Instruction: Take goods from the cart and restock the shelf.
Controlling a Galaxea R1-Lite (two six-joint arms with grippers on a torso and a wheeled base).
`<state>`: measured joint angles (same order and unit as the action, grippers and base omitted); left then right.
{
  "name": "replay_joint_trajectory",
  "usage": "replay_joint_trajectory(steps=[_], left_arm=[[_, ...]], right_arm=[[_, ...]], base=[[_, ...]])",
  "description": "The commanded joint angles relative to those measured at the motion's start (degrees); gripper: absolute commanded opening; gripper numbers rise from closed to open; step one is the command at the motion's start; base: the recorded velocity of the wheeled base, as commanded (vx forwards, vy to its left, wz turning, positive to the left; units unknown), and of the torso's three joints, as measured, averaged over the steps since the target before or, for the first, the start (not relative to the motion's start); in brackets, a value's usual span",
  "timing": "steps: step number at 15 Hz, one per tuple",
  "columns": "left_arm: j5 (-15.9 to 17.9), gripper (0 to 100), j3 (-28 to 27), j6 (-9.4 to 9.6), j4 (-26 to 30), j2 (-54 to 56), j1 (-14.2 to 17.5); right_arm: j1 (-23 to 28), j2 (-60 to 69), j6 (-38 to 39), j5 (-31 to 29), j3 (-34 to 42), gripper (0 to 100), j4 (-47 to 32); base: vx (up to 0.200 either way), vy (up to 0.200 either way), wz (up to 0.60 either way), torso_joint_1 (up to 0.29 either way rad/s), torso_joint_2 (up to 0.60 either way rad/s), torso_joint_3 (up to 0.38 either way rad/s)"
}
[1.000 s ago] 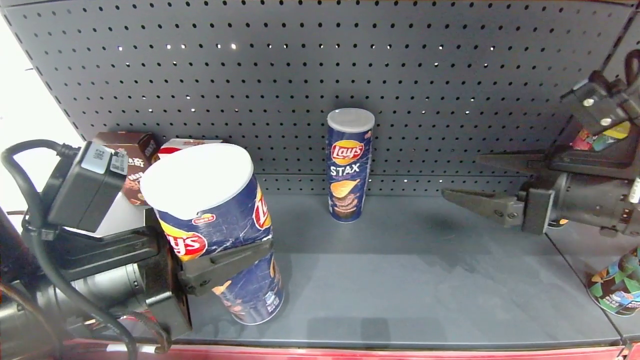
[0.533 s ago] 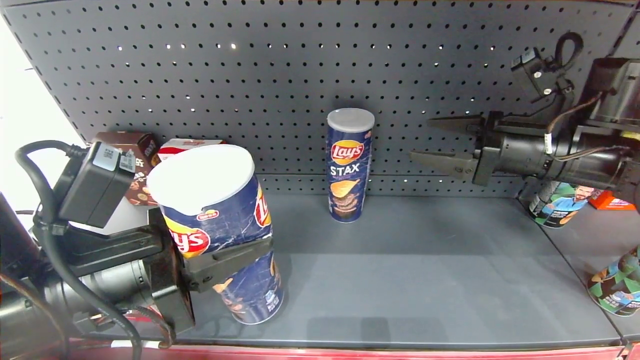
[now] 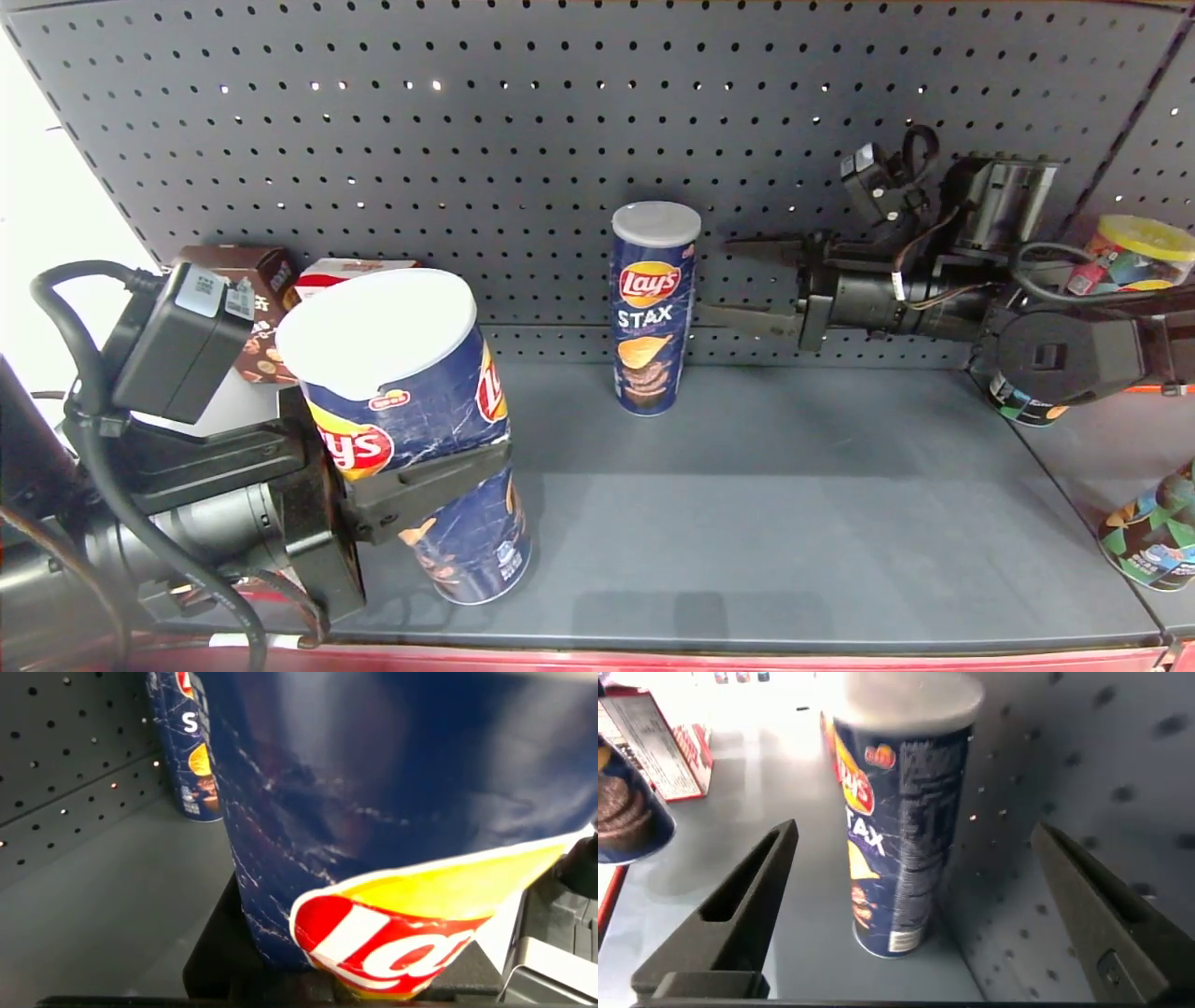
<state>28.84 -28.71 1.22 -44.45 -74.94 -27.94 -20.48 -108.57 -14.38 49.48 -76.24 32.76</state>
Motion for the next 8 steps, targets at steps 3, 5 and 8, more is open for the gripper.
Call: replay_joint_trajectory(steps=[3,5,8], left_arm=[[0.0,0,0.2,-0.08,-0.8,-0.3,0.0],[0.0,0,0.2,-0.08,-0.8,-0.3,0.0],[0.0,0,0.2,-0.08,-0.8,-0.3,0.0]], right_arm=[[-1.0,-3.4,0.0,-0.9,-0.6,100,0.1],[-1.1,-5.2,0.0,-1.0,-1.5,100,0.3],[-2.1,-7.7,0.0,-1.6,-2.9,100,0.3]], base=[[0.0,0.0,0.0,0.0,0.0,0.0],[0.0,0.0,0.0,0.0,0.0,0.0],[0.0,0.0,0.0,0.0,0.0,0.0]])
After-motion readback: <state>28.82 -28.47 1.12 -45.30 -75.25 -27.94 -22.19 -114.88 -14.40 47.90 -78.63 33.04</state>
